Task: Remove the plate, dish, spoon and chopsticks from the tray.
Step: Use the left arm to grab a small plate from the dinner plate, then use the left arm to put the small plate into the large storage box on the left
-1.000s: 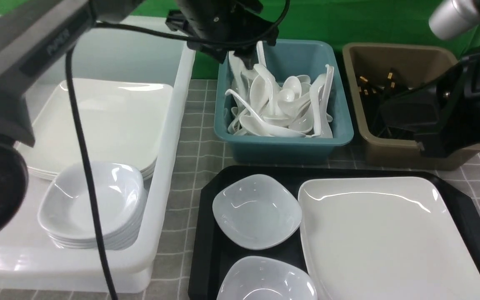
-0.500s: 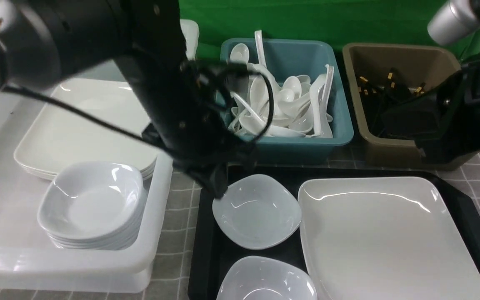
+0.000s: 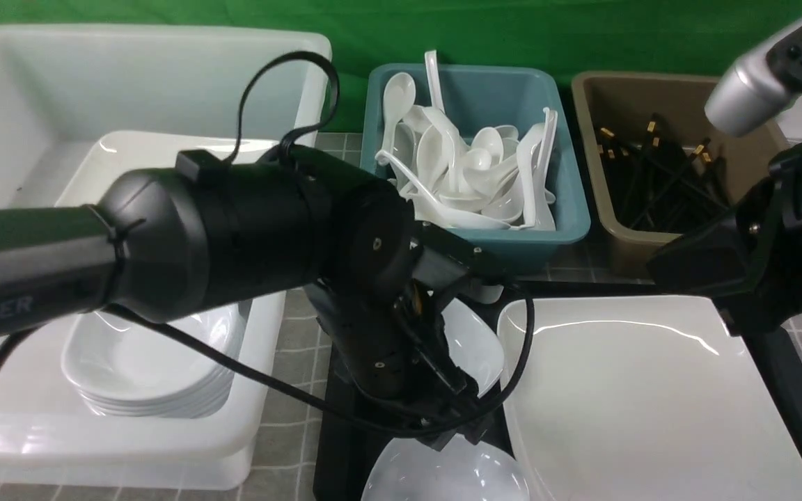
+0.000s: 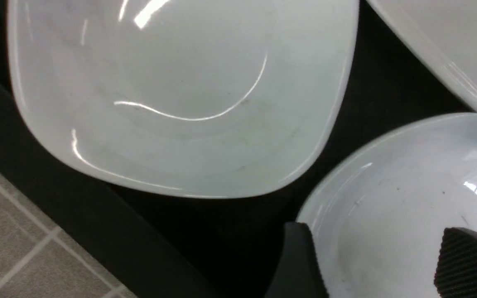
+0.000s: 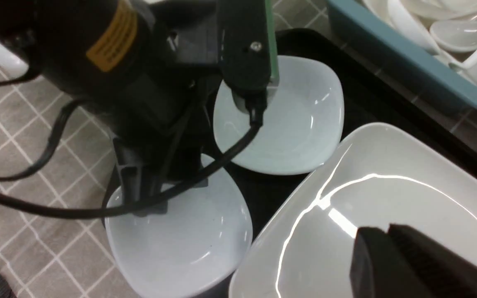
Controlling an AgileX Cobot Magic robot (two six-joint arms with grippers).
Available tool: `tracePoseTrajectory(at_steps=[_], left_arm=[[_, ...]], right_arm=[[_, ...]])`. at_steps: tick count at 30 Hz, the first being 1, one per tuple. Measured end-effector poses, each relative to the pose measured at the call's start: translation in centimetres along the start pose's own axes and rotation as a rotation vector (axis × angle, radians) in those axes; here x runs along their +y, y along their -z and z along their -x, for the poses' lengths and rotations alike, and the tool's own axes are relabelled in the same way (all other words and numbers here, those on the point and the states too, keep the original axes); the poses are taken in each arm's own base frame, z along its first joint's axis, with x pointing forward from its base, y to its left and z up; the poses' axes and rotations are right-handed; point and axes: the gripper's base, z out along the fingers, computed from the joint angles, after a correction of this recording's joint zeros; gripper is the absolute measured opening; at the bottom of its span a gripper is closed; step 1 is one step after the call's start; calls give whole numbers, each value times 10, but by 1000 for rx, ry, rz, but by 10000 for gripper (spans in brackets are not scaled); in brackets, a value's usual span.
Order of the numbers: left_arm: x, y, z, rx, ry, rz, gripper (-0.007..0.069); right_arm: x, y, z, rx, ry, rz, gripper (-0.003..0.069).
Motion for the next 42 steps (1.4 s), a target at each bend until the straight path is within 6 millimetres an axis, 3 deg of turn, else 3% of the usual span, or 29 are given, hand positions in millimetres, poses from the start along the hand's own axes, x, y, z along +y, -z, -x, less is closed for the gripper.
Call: tracePoseTrajectory(at_steps=[7, 12, 20, 24, 29, 34, 40, 42], left_arm=[[4, -31, -6, 129, 8, 19, 432], [5, -41, -6, 142, 10, 21, 397], [6, -59, -7, 174, 23, 13, 316], [4, -56, -6, 191, 30, 0, 223], [2, -42, -1, 208, 29, -8, 156], [-1, -8, 10, 134, 38, -4, 44], [0, 32, 12, 28, 72, 16, 31], [4, 55, 9, -28, 98, 15, 31]], right_arm=[[0, 0, 0, 0, 6, -3, 64], [-1, 0, 0, 3, 14, -12, 64], [-2, 0, -1, 9, 21, -22, 64], [-3, 0, -1, 12, 26, -28, 64], [-3, 0, -1, 15, 31, -34, 64], [-3, 0, -2, 18, 30, -35, 65], [2, 14, -3, -17, 42, -42, 71], [6, 24, -3, -54, 45, -42, 70]])
